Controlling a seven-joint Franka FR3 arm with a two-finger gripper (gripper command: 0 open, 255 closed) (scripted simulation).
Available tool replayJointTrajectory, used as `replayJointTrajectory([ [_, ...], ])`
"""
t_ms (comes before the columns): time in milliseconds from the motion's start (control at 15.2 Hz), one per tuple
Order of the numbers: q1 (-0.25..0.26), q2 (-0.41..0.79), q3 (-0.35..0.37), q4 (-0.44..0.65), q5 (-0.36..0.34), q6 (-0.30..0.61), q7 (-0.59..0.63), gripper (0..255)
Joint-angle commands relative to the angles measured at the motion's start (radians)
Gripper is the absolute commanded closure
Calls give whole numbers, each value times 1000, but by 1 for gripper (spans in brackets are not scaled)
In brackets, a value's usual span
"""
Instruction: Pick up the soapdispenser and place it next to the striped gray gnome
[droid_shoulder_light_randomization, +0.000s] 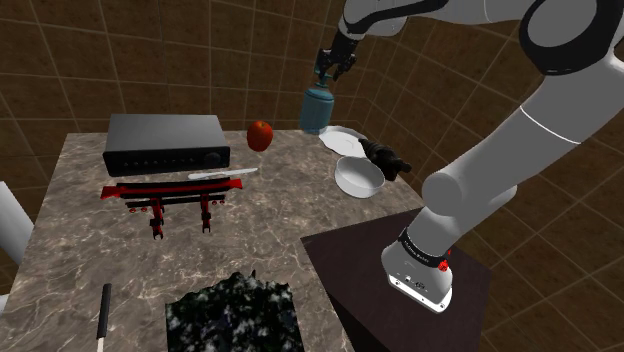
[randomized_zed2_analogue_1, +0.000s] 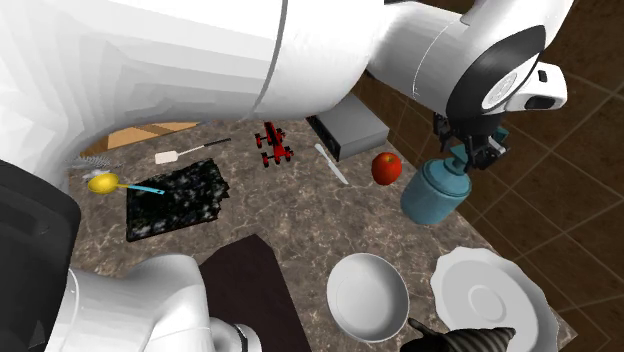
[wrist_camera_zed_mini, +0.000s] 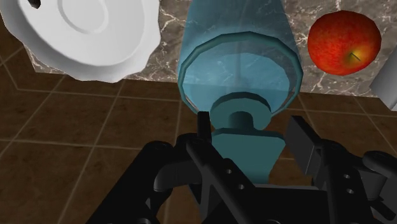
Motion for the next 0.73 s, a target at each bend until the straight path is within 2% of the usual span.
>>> replayJointTrajectory([
  [0, -1, 7, 0, -21, -2, 29, 1, 255],
  [660, -2, 52, 4, -110, -18, 163, 16, 255],
])
